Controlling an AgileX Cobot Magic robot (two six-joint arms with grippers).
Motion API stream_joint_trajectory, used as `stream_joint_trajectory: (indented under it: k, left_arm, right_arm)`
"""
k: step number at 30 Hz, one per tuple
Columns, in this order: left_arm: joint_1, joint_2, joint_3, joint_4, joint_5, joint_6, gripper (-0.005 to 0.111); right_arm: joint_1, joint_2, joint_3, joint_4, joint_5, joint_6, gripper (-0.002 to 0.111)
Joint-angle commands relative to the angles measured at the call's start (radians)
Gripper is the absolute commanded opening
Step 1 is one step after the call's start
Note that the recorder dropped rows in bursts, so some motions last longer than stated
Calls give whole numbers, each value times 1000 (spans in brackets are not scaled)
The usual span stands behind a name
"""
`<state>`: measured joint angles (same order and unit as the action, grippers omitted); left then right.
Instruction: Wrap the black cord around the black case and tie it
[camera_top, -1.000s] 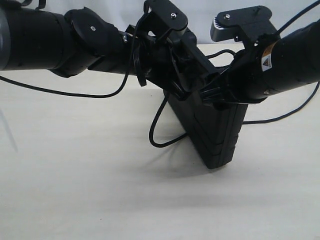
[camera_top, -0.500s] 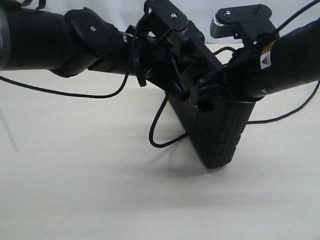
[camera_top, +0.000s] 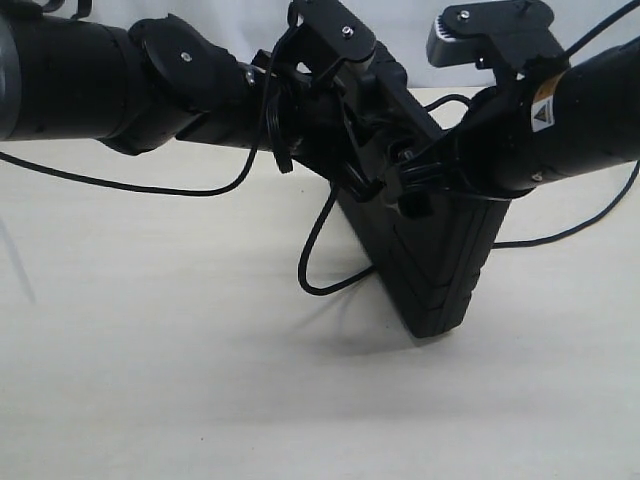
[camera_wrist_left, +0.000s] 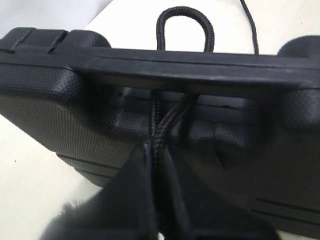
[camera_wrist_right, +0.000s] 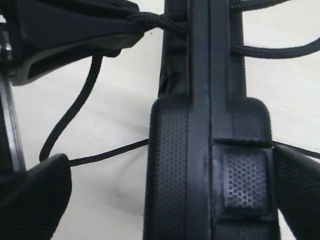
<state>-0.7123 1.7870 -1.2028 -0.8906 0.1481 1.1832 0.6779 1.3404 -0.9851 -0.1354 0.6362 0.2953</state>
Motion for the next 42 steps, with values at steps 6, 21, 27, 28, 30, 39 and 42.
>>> stream_joint_trajectory:
  k: [6,21,27,28,30,39,42]
  left_arm:
    - [-5,0,-7,-9,-4,-1,0]
    - [-7,0,-7,-9,-20,-1,0]
    - [-21,0,-9,-7,-35,-1,0]
    - [-23,0,-9,-7,-36,-1,0]
    - [-23,0,-9,-5,-36,1,0]
    - [-23,0,-9,-3,-51,2,0]
    - [-23,0,-9,-3,-51,2,0]
  right_arm:
    - [-2,-109,-6,-10,-16,-5,110]
    - [-364,-30,-121,256,25,-226,106]
    - [-514,108,-146,595,19,-528,104]
    - [-528,131,-153,628,19,-563,104]
    - [-548,167,-170,677,21,-628,104]
    - [-550,297,-225,761,-16,-703,104]
    - [-550,314,-225,761,-37,-703,104]
